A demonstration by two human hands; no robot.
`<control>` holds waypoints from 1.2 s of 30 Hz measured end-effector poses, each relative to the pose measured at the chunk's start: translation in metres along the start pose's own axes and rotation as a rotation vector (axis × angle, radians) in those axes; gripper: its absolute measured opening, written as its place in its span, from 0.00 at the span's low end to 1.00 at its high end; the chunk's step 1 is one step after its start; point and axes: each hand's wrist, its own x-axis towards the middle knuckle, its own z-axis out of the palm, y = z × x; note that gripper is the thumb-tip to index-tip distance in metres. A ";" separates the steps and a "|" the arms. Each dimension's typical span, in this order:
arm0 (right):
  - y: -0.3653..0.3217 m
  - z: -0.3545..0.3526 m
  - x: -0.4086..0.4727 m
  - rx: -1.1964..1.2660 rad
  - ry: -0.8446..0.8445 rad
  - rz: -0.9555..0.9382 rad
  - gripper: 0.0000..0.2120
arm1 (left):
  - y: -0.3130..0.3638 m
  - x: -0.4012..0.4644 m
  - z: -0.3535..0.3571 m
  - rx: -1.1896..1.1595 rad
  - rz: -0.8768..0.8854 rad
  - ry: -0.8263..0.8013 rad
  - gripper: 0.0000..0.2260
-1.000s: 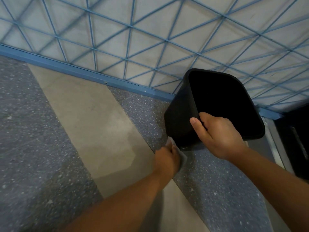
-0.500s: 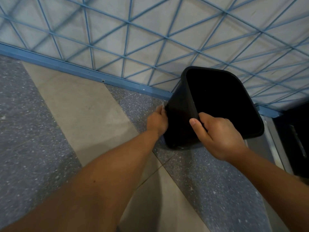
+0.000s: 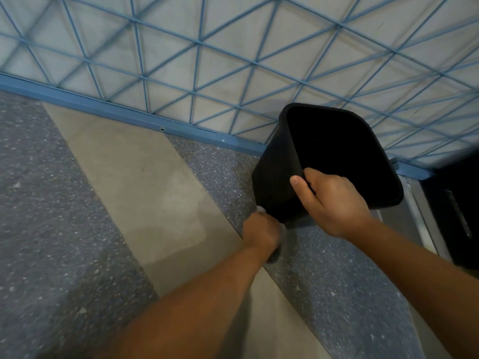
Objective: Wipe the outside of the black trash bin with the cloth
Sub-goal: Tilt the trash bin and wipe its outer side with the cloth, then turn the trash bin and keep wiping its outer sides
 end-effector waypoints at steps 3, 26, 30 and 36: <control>-0.003 0.000 0.003 0.003 0.000 0.036 0.22 | -0.010 -0.009 0.001 -0.122 0.017 0.043 0.18; 0.051 -0.050 -0.035 -0.021 -0.449 0.101 0.24 | -0.029 -0.007 -0.085 -1.253 0.095 -0.187 0.09; 0.027 -0.046 -0.029 -0.015 -0.346 0.075 0.13 | -0.021 -0.011 -0.089 -1.314 0.145 -0.202 0.09; -0.011 -0.030 -0.004 0.060 -0.260 0.224 0.18 | -0.027 -0.011 -0.097 -1.295 0.191 -0.228 0.12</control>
